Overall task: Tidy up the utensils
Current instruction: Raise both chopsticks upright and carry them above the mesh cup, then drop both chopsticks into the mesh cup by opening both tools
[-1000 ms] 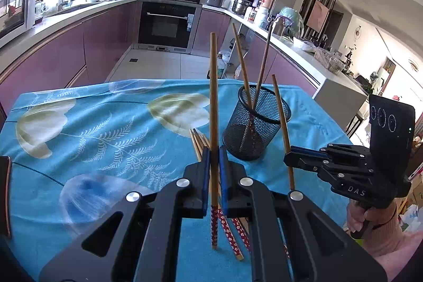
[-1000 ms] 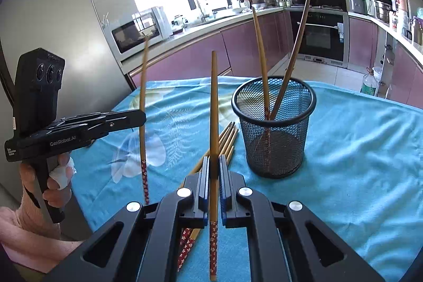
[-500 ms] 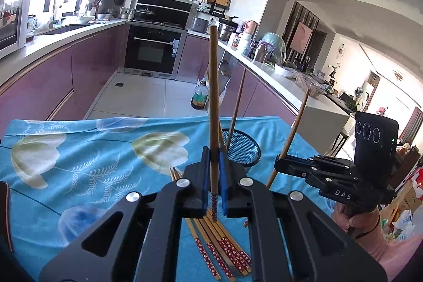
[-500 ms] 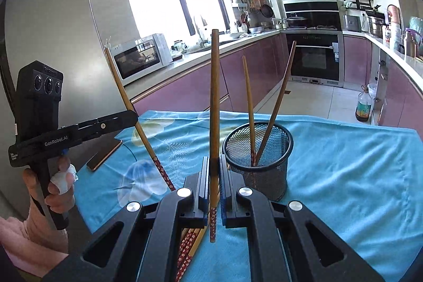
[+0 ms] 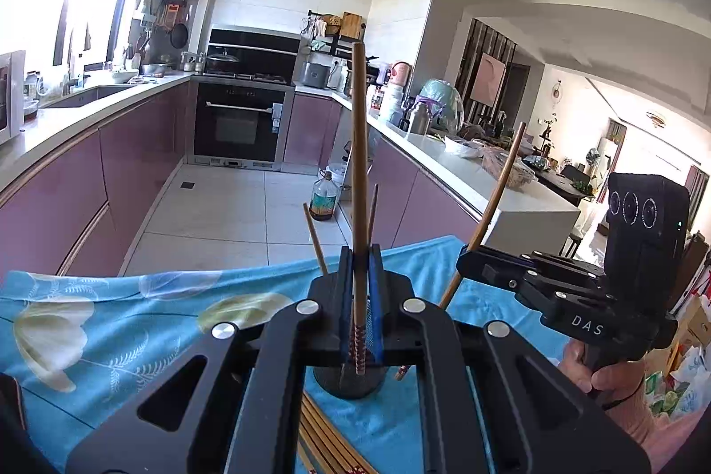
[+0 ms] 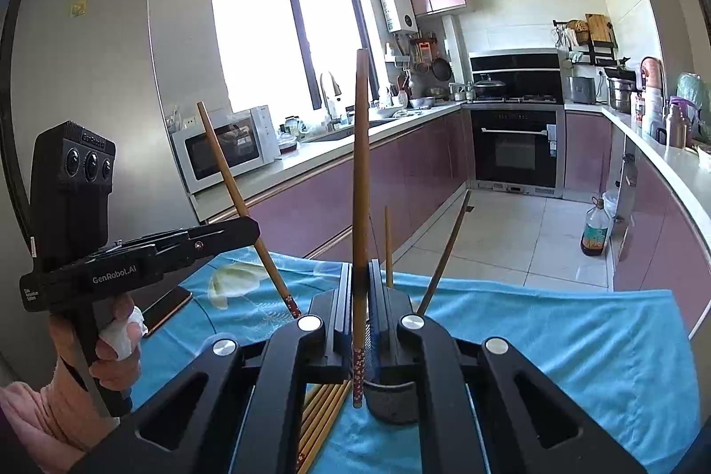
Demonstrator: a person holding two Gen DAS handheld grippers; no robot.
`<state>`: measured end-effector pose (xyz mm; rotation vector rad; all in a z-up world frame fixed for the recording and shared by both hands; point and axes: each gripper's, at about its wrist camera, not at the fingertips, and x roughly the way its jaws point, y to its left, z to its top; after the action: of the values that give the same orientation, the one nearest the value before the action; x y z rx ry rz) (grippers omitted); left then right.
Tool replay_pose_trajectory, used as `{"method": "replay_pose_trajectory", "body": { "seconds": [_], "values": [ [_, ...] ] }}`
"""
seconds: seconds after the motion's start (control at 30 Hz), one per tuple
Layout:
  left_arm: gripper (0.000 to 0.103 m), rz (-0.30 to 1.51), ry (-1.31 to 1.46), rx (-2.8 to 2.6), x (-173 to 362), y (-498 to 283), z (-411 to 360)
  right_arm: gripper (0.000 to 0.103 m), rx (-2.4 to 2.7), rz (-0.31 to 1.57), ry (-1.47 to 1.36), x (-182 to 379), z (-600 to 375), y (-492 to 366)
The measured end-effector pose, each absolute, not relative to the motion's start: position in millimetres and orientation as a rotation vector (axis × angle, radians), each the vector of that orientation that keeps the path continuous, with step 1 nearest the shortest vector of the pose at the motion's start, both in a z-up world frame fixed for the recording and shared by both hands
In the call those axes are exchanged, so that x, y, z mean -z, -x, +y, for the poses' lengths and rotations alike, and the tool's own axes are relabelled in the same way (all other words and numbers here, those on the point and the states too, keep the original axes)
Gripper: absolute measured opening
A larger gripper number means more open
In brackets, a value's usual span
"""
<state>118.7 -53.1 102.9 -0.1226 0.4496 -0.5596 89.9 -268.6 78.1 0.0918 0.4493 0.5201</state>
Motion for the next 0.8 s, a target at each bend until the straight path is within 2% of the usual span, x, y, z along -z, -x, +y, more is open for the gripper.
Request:
{"method": "replay_pose_trajectory", "body": {
  "seconds": [0.3,0.8],
  "values": [
    [0.008,0.464,0.056,0.536,-104.9,-141.8,-77.1,0.006,-0.467,0.447,-0.101,-73.6,-272.9,-114.8],
    [0.008,0.676,-0.011,0.548,-40.9,-186.6,-101.0,0.006,-0.48,0.659,-0.046,-23.0,-256.5,-142.3]
  ]
}}
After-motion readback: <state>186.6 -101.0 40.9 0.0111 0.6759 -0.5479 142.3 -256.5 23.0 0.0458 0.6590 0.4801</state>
